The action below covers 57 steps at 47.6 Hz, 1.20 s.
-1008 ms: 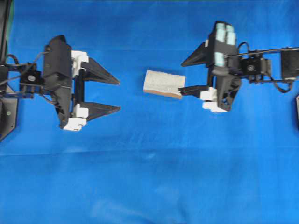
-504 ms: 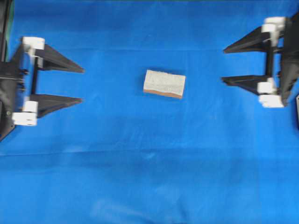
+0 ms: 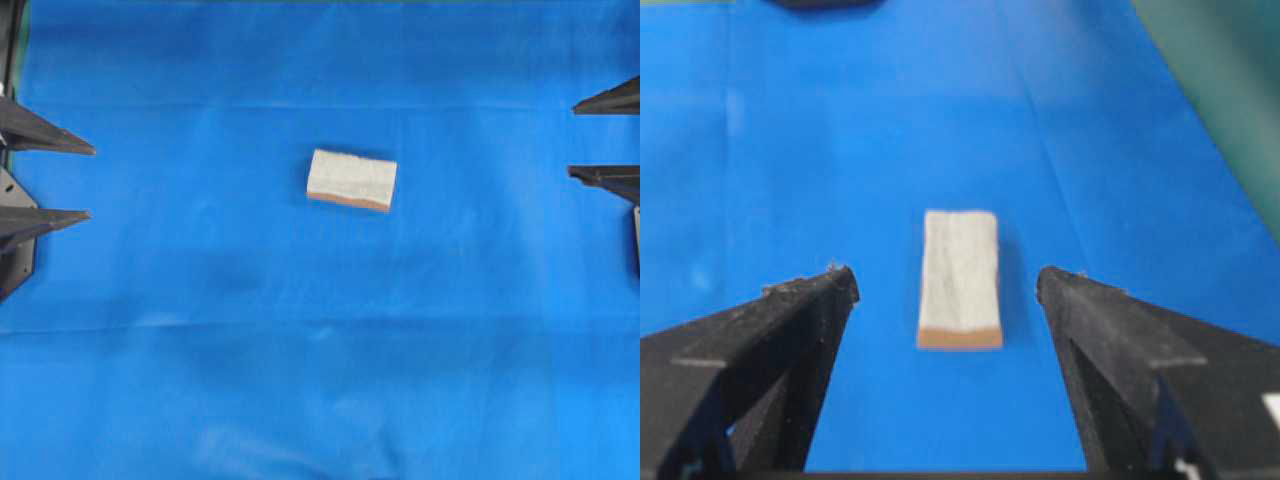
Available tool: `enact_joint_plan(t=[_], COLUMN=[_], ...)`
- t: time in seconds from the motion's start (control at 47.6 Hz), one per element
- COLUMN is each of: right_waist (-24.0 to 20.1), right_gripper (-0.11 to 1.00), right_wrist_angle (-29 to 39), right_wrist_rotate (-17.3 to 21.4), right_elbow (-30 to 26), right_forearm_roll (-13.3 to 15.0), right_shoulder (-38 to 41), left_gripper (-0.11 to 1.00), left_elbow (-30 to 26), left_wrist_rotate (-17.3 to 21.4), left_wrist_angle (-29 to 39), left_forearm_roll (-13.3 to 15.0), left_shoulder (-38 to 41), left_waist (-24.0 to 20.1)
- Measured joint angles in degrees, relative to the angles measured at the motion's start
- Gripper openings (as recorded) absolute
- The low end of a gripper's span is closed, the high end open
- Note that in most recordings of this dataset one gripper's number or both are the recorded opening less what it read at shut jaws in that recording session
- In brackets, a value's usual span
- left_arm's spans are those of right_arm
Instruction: Hand over the sponge with the left arm and wipe it with the right arm.
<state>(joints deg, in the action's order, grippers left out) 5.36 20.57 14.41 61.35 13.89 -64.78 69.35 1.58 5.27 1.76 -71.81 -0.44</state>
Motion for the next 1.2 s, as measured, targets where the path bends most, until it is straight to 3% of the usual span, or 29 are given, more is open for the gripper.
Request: enact_joint_plan(t=[0.336, 1.197], right_waist=[0.0, 0.0], right_gripper=[0.71, 0.71], right_wrist_angle=[2.64, 2.2], right_wrist_rotate=[0.35, 0.35], right_elbow=[4.57, 4.66], right_forearm_roll=[-1.41, -1.67], right_shoulder=[-4.13, -4.04], left_gripper=[0.77, 0.77], left_elbow=[3.34, 3.25], left_wrist_rotate=[0.26, 0.26], left_wrist_angle=[3.25, 3.43], left_forearm_roll=[0.0, 0.0], left_shoulder=[-5.27, -5.36], left_waist=[0.0, 0.0])
